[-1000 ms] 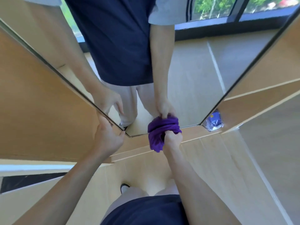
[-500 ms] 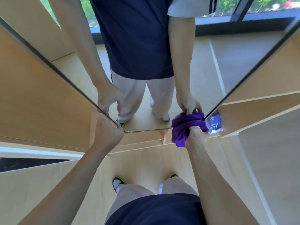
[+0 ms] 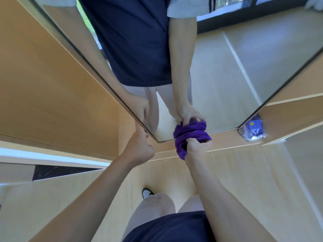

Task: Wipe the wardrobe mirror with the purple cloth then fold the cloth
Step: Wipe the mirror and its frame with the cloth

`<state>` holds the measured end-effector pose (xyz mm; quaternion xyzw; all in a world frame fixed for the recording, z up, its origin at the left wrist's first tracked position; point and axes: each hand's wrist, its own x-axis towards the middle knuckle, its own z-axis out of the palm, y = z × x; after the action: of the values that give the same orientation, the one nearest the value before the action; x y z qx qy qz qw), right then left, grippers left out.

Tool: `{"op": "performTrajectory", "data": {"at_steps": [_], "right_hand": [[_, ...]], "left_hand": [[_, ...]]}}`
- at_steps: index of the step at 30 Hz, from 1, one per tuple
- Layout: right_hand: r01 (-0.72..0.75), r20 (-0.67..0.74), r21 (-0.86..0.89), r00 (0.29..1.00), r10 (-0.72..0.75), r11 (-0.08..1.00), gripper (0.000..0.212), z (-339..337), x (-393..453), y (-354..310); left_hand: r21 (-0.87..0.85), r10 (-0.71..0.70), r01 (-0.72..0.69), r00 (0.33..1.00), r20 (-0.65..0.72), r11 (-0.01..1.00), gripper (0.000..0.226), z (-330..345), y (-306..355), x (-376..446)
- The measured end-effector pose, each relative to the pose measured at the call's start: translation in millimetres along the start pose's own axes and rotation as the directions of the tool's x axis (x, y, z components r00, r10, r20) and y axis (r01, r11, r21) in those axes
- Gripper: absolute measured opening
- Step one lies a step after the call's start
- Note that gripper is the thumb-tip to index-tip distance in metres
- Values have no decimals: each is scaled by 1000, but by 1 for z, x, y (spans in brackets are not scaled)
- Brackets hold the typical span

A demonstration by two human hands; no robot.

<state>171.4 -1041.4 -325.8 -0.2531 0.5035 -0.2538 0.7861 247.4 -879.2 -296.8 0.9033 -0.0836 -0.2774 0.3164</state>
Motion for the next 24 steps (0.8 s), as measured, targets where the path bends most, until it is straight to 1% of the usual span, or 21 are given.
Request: {"op": "performTrajectory", "data": {"at_steps": [1, 3, 5, 6, 8, 10, 12, 15, 16, 17, 18, 21, 23, 24], "right_hand": [[-34, 26, -5, 999, 34, 999, 39, 3, 0, 14], [-99, 53, -77, 993, 103, 992, 45, 9, -10, 43], [-131, 8, -185, 991, 135, 974, 52, 15, -20, 66], [-166, -7, -224, 986, 168, 960, 57, 19, -22, 74], [-223, 5, -234, 973, 230, 946, 68, 26, -31, 85], [-232, 25, -208, 970, 242, 950, 72, 34, -36, 92], [-225, 46, -157, 971, 235, 962, 63, 40, -35, 95], [-233, 76, -103, 967, 241, 967, 27, 47, -35, 86], [-241, 91, -91, 964, 249, 966, 21, 49, -38, 81], [-245, 108, -86, 961, 254, 966, 19, 52, -42, 74], [-246, 120, -85, 959, 255, 965, 19, 54, -47, 68], [-244, 129, -74, 959, 251, 967, 21, 62, -58, 50], [-179, 142, -102, 971, 193, 978, 20, 67, -66, 36], [-124, 144, -144, 979, 145, 982, 25, 71, -71, 30]], "left_hand": [[-3, 18, -18, 999, 34, 1000, 90, -2, 3, -2], [-19, 56, -54, 996, 70, 998, 104, -8, 4, -5], [-21, 93, -91, 990, 107, 996, 118, -16, 11, -6], [-5, 96, -97, 988, 124, 995, 121, -20, 15, -8], [10, 125, -127, 984, 129, 992, 126, -24, 17, -7], [66, 125, -137, 980, 153, 988, 127, -30, 18, -4], [109, 118, -141, 974, 195, 984, 121, -36, 17, 0], [150, 127, -164, 965, 228, 975, 104, -45, 18, 8], [151, 135, -176, 959, 248, 973, 95, -48, 19, 10], [150, 142, -187, 953, 268, 971, 91, -51, 20, 12], [146, 153, -202, 944, 291, 968, 93, -53, 21, 13], [190, 180, -256, 922, 343, 948, 107, -62, 23, 19], [226, 220, -308, 912, 346, 924, 106, -68, 28, 23], [211, 256, -343, 901, 351, 916, 106, -71, 31, 23]]}}
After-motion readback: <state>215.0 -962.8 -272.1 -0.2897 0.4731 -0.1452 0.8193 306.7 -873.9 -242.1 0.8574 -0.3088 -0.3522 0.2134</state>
